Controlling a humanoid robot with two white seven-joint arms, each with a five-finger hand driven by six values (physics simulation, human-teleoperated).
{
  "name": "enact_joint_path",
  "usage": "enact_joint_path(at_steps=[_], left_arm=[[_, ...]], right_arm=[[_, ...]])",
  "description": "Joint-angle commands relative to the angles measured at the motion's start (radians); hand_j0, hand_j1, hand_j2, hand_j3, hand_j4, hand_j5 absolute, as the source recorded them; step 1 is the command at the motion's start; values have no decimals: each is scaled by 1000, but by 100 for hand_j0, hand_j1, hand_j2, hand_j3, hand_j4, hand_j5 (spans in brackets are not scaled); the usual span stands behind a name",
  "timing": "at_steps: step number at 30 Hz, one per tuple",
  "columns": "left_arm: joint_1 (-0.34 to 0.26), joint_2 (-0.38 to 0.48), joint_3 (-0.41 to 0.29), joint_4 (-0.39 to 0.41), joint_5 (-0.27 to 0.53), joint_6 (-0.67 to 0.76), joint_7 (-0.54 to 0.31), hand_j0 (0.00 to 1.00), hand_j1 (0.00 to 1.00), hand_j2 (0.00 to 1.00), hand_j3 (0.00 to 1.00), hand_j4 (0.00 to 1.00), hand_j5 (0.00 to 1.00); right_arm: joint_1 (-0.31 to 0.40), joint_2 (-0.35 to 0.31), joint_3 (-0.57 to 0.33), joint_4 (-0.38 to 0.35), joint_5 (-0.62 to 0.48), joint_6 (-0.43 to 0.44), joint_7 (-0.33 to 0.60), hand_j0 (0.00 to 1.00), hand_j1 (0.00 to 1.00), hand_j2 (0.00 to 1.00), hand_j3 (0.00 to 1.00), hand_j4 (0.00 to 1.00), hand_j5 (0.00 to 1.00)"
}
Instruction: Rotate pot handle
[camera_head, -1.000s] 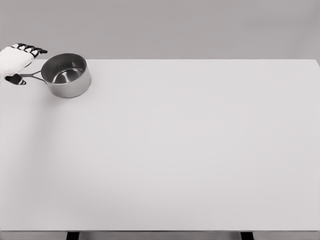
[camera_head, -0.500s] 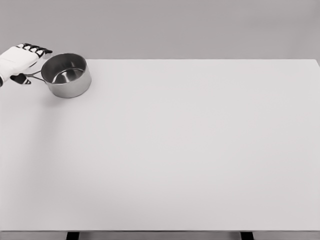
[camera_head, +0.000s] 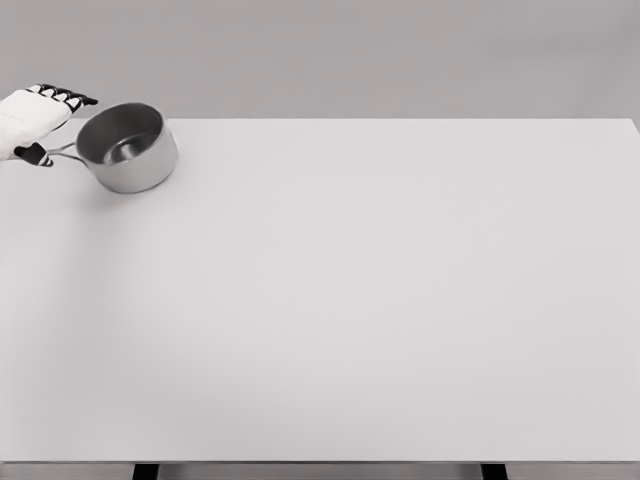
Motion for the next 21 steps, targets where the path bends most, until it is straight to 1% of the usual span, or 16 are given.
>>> enact_joint_path(at_steps=[1,6,9,21], left_arm=[[-2,1,2,0,4,1,2,100,100,100,100,100,100],[-8,27,4,5,4,1,2,100,100,100,100,100,100],[-21,27,4,34,4,1,5,100,100,100,100,100,100],[-21,30,4,32,12,1,5,100,100,100,100,100,100]], right_arm=[[0,0,0,0,0,0,0,100,100,100,100,100,100],[0,0,0,0,1,0,0,100,100,100,100,100,100],[0,0,0,0,0,0,0,100,100,100,100,100,100],[0,0,0,0,0,0,0,100,100,100,100,100,100]])
